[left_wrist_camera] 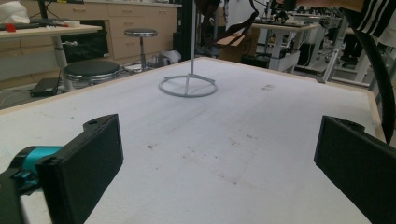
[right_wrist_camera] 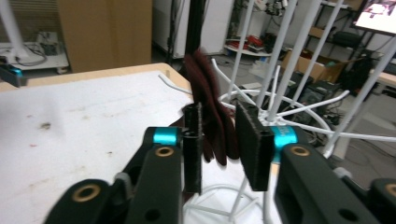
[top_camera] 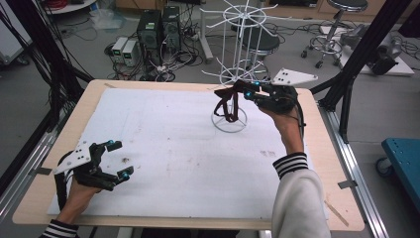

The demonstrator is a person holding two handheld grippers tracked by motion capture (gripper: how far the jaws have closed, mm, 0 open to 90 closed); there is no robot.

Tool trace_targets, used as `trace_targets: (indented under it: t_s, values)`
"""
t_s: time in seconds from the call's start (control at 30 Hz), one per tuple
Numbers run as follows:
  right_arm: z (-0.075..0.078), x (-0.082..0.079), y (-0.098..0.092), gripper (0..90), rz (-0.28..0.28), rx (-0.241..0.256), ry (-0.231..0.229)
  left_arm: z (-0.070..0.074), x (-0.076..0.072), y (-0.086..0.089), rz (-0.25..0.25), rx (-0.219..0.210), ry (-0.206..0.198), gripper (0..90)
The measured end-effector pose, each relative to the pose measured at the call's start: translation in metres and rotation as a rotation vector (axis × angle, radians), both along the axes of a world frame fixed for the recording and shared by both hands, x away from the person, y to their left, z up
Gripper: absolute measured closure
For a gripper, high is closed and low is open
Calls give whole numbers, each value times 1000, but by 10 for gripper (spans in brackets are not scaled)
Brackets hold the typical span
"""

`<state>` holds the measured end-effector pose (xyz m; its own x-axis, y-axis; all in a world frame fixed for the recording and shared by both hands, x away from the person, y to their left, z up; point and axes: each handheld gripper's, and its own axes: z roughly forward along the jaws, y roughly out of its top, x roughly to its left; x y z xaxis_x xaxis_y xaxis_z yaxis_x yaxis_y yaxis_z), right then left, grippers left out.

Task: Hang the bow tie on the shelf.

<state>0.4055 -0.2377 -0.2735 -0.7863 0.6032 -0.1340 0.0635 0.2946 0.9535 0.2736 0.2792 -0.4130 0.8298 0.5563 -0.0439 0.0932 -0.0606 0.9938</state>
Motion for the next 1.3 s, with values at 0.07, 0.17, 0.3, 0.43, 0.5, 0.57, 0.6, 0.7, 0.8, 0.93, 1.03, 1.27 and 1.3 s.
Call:
trace_targets:
  t_s: [0.07,0.17,0.3,0.43,0.5,0.57,0.6,0.7,0.8,0.93,1.03,1.27,1.3]
  values:
    - [1,-1,-1,670,-8,4,0,0,0,0,1,-2,-2,17]
    - [1,-2,-2,585,-30,-1,-7,0,-1,0,3,-7,-6,17]
    - [1,-4,-3,315,-92,29,-12,0,-1,0,4,0,-4,17]
    - [2,-7,-3,106,-138,51,-21,0,-1,0,8,3,-6,17]
    - [3,-8,-3,105,-139,59,-34,0,-1,1,8,4,-7,17]
    - [4,-10,-4,105,-130,72,-29,1,-1,1,10,8,-10,17]
    - [4,-11,-4,105,-133,70,-31,1,-1,1,10,13,-11,17]
    - [3,-16,-5,105,-132,78,-33,0,-1,1,21,19,-21,17]
    - [1,-23,-7,105,-124,97,-41,0,-2,2,41,27,-38,17]
    - [-5,-37,-12,105,-129,123,-51,0,-2,3,66,33,-62,17]
    - [-12,-49,-17,106,-131,127,-82,-1,-2,3,83,25,-72,17]
    - [-38,-79,-29,105,-133,174,-99,-15,-4,7,131,-4,-80,17]
    - [-43,-84,-32,106,-135,187,-104,-17,-5,8,137,1,-83,17]
